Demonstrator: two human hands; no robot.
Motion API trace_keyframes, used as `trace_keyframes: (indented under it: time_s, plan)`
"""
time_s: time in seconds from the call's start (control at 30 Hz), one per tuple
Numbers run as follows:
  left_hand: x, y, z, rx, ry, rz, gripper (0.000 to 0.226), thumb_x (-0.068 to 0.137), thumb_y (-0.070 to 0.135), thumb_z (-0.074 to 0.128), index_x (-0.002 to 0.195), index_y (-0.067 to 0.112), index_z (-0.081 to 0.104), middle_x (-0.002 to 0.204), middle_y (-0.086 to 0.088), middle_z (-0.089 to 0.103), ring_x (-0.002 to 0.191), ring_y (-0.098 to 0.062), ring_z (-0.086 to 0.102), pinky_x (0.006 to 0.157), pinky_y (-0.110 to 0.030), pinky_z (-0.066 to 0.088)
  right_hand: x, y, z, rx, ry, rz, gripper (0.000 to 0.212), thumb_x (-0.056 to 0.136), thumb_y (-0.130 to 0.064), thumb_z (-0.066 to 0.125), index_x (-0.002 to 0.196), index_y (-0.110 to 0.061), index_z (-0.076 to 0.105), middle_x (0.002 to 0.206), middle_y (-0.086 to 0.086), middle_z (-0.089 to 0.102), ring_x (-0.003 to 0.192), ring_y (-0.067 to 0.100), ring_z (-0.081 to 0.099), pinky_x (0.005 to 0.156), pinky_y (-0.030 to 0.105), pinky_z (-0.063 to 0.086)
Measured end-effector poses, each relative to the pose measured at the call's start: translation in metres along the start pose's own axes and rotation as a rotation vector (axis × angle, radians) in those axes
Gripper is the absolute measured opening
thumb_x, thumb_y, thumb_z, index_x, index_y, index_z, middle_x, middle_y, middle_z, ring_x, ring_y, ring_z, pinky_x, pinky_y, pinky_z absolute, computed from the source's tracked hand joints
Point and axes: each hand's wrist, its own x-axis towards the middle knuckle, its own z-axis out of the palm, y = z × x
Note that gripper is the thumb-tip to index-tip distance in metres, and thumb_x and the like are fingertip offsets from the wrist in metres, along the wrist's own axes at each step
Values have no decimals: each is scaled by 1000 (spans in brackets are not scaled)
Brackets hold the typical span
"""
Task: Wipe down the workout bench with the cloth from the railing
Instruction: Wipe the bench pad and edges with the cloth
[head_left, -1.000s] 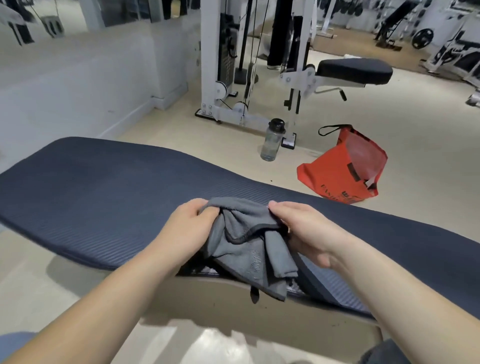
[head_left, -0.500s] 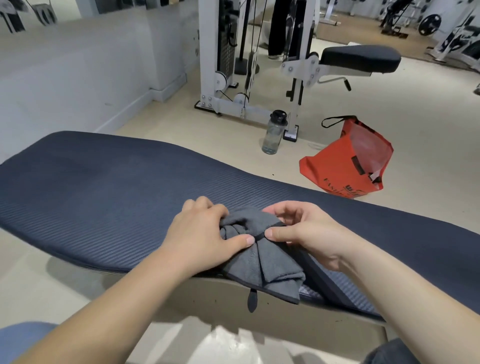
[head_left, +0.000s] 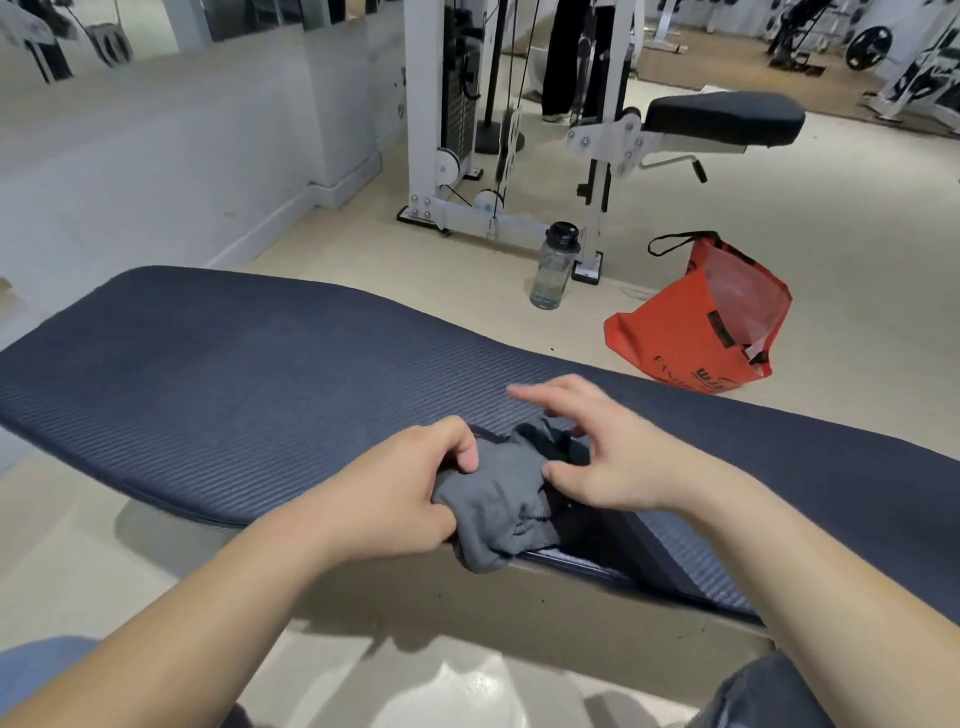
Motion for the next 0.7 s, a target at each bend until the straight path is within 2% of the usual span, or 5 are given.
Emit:
trace_keyframes:
  time_s: [0.13, 0.3, 0.4, 0.5, 0.7]
  plan:
    - [-4, 1, -4, -53, -11, -42, 40, 67, 18, 66, 97, 40, 51, 91, 4, 60, 79, -11, 55, 70, -37, 53, 4, -1, 11, -41, -124, -33, 47, 80, -17, 69, 124, -31, 70, 144, -8, 55, 136, 1, 44, 116, 25, 36]
    - [-13, 16, -19, -269, 62, -54, 36, 69, 5, 67, 94, 30, 58, 86, -6, 70, 59, -8, 48, 57, -30, 44, -4, -10, 5, 53, 80, -100, 12, 81, -24, 65, 92, -27, 69, 143, -12, 59, 143, -4, 39, 117, 23, 33]
    - [-25, 33, -37, -339, 55, -38, 42, 69, 4, 75, 98, 29, 59, 82, 1, 69, 64, -11, 55, 60, -31, 49, -13, -23, -6, 240, 259, -89, 13, 89, -12, 64, 80, -21, 63, 105, -13, 73, 110, -6, 62, 98, 24, 46]
    - [-34, 55, -49, -416, -54, -35, 54, 65, 18, 93, 105, 27, 57, 94, 2, 73, 80, -21, 69, 73, -38, 57, -20, -36, -13, 396, 405, -65, 15, 99, -14, 60, 85, -19, 61, 69, 0, 57, 65, 11, 52, 63, 31, 43]
    - [-23, 79, -51, -201, 204, -157, 54, 64, 36, 89, 104, 34, 51, 91, 2, 66, 69, -10, 61, 60, -27, 48, -26, -57, -41, 220, 438, -186, 6, 102, -25, 59, 101, -23, 64, 88, -2, 69, 86, 17, 67, 79, 38, 54]
